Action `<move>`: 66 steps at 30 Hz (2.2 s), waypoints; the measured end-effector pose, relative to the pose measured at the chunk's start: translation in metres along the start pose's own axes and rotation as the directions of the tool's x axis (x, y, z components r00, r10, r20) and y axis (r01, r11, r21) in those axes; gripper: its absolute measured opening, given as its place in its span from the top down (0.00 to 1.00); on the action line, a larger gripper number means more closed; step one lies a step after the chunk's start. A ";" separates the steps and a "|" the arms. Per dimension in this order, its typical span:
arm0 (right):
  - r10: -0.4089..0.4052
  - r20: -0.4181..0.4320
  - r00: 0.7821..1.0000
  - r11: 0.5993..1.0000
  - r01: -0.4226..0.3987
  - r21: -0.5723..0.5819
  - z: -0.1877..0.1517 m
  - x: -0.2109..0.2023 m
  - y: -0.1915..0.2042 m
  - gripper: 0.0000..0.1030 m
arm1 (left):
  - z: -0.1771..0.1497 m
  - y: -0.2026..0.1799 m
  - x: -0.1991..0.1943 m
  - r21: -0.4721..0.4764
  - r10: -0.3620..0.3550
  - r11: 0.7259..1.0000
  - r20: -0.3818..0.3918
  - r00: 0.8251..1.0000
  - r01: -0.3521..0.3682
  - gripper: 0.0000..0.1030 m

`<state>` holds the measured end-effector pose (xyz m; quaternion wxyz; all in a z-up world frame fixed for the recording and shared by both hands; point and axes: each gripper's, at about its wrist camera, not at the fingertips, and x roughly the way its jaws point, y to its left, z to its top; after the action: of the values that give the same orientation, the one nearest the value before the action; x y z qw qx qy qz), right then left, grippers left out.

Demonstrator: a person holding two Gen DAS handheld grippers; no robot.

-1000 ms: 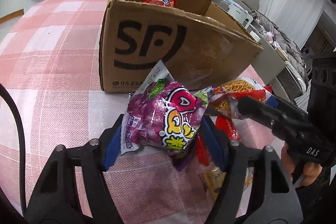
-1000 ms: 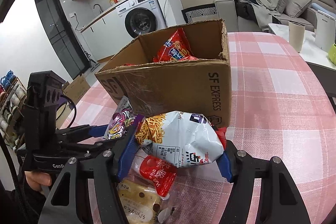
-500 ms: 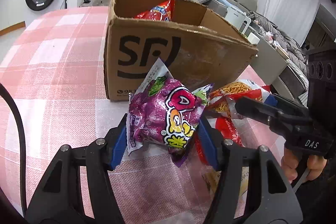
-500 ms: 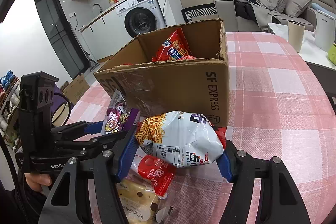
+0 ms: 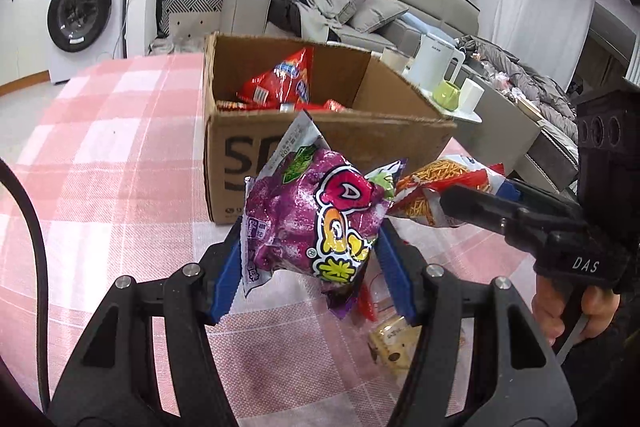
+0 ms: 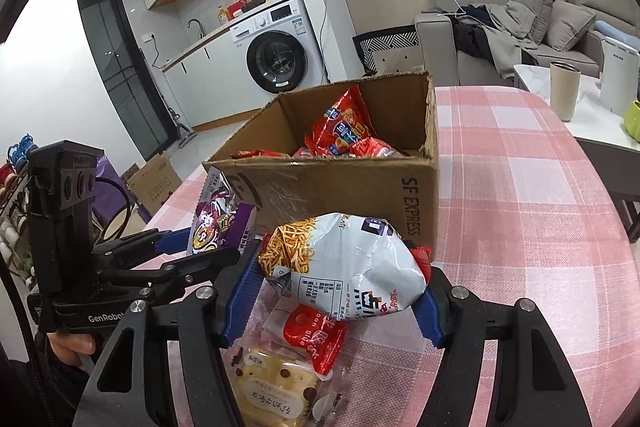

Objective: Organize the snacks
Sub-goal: 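Lift both bags and carry them over the box with both grippers, then open both grippers to drop the bags into the box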

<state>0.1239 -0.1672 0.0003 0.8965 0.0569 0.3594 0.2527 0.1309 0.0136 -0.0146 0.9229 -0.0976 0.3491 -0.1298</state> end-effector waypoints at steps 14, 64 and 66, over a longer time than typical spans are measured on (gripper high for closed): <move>0.017 0.099 0.995 0.999 -0.014 -0.030 0.017 -0.043 0.017 0.34 | 0.005 -0.004 -0.062 0.015 0.031 0.999 0.087 0.996 -0.032 0.42; -0.026 0.136 0.990 1.000 0.025 0.010 0.109 0.018 0.002 0.34 | 0.091 -0.015 -0.015 0.055 0.181 0.981 0.105 0.978 -0.188 0.42; -0.024 0.139 0.990 1.000 0.024 0.007 0.109 0.018 0.004 0.34 | 0.092 -0.014 -0.012 0.058 0.178 0.981 0.105 0.978 -0.185 0.42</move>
<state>0.2071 -0.1461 0.0707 0.9222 0.0724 0.2974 0.2364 0.1818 0.0123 0.0648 0.9499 -0.0406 0.3056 -0.0517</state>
